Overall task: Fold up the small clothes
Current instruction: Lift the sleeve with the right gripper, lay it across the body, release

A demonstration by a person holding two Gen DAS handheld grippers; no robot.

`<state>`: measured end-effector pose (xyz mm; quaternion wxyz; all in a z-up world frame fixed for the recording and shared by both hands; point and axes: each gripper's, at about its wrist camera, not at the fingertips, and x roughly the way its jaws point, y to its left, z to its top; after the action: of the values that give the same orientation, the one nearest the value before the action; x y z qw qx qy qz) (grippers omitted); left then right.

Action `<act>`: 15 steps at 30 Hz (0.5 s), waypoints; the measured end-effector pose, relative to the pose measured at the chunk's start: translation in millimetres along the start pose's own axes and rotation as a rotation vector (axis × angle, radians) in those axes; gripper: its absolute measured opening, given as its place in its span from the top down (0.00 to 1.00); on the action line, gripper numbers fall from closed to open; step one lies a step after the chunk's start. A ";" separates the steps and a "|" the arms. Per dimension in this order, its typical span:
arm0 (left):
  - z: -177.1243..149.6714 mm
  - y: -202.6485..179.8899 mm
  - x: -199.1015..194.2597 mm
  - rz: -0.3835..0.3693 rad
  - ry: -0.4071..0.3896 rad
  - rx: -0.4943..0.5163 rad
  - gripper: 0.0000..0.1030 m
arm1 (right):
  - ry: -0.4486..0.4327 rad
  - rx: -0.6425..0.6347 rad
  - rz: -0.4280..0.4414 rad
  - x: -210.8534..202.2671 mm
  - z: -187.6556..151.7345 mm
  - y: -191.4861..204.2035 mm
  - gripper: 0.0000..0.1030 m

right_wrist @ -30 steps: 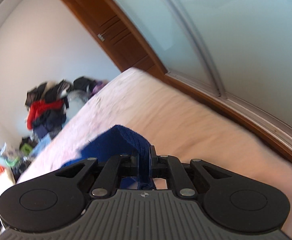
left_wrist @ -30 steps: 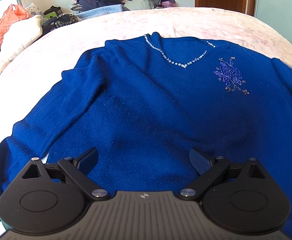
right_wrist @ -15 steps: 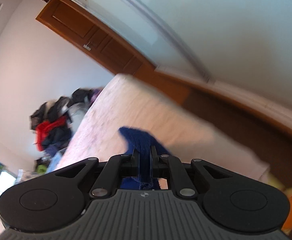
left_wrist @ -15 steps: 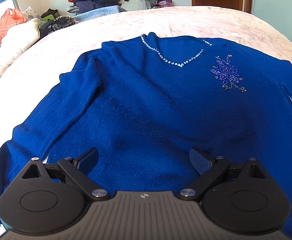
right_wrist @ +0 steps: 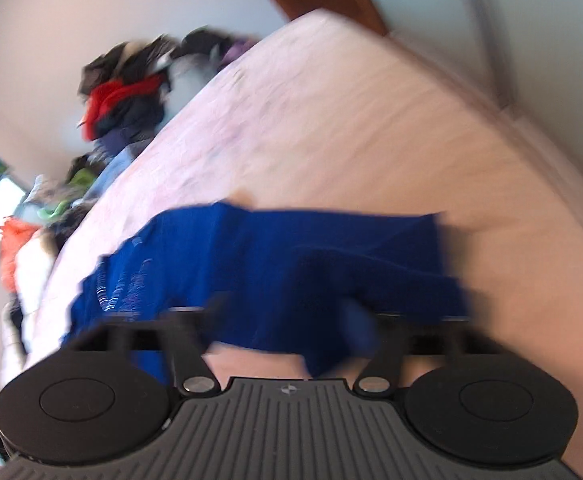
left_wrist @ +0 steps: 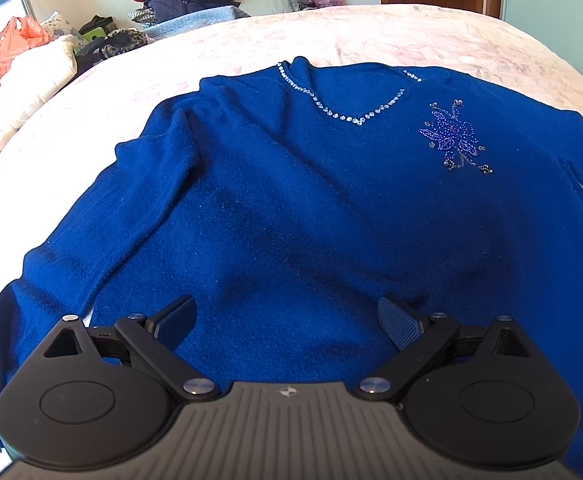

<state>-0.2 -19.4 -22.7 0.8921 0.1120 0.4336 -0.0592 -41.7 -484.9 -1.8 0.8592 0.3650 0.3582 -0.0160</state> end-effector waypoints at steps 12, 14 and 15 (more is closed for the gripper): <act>-1.8 1.9 2.9 -0.008 0.009 -0.008 0.05 | -0.337 -0.887 -0.718 -12.9 -89.0 62.3 0.39; -2.1 1.8 2.4 -0.008 0.008 -0.008 0.05 | -0.342 -1.017 -0.819 -8.6 -103.8 57.2 0.39; -2.2 1.8 2.3 -0.008 0.009 -0.008 0.05 | -0.334 -1.071 -0.880 -4.7 -109.1 53.7 0.39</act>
<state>0.0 -17.1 -25.6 0.8905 0.1069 0.4381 -0.0605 -95.6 -376.9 -17.8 0.8777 -0.2930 0.2947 -0.2388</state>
